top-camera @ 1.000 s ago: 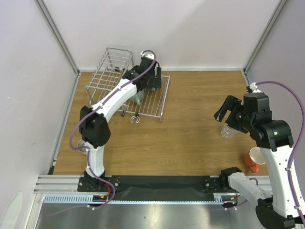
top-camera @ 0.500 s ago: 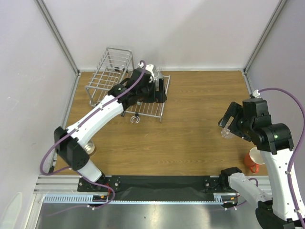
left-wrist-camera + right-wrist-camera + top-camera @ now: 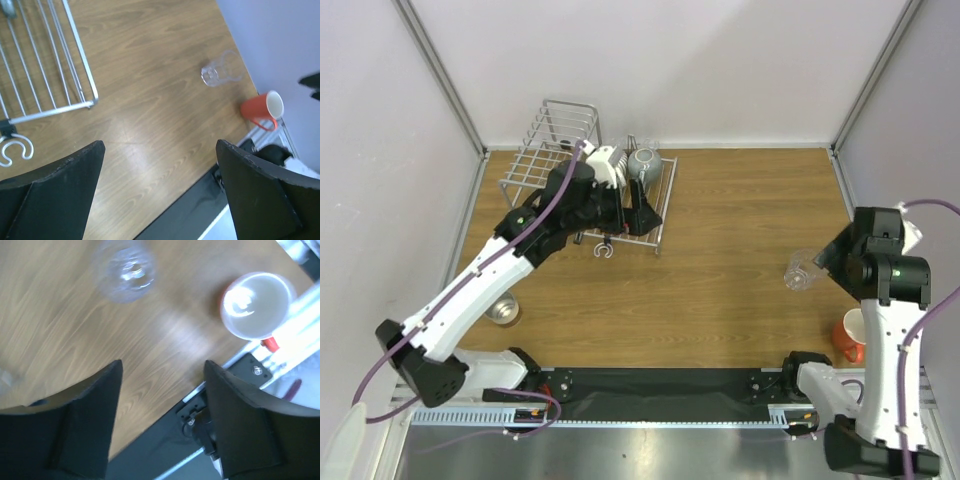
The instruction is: Load the cups into the dish rack
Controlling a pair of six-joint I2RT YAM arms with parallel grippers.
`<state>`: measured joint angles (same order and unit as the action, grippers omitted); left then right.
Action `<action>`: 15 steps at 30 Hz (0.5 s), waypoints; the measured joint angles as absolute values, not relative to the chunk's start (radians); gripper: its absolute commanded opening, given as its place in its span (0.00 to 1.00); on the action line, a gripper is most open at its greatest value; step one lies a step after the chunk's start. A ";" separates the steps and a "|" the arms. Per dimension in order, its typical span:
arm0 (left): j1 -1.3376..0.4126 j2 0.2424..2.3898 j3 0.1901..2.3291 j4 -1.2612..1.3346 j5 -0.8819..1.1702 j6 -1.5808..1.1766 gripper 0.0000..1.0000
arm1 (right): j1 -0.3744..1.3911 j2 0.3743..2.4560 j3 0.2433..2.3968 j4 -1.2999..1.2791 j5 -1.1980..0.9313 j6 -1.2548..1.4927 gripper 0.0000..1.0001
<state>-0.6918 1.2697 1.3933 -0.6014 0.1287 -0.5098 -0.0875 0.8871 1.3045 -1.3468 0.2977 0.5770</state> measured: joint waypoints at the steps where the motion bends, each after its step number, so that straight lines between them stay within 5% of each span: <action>1: -0.692 1.251 1.371 -0.591 0.141 -0.505 1.00 | -0.158 0.891 1.285 -1.342 0.286 0.558 0.68; 5: -0.692 1.132 1.258 -0.576 0.217 -0.480 1.00 | -0.310 0.905 1.206 -1.350 0.268 0.534 0.64; 15: -0.765 0.997 1.188 -0.541 0.313 -0.358 1.00 | -0.480 1.066 1.168 -1.351 0.274 0.542 0.73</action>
<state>-0.7650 0.9966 1.1877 -0.5411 0.3134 -0.3584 -0.4801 1.0664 1.1679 -1.3506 0.2737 0.5419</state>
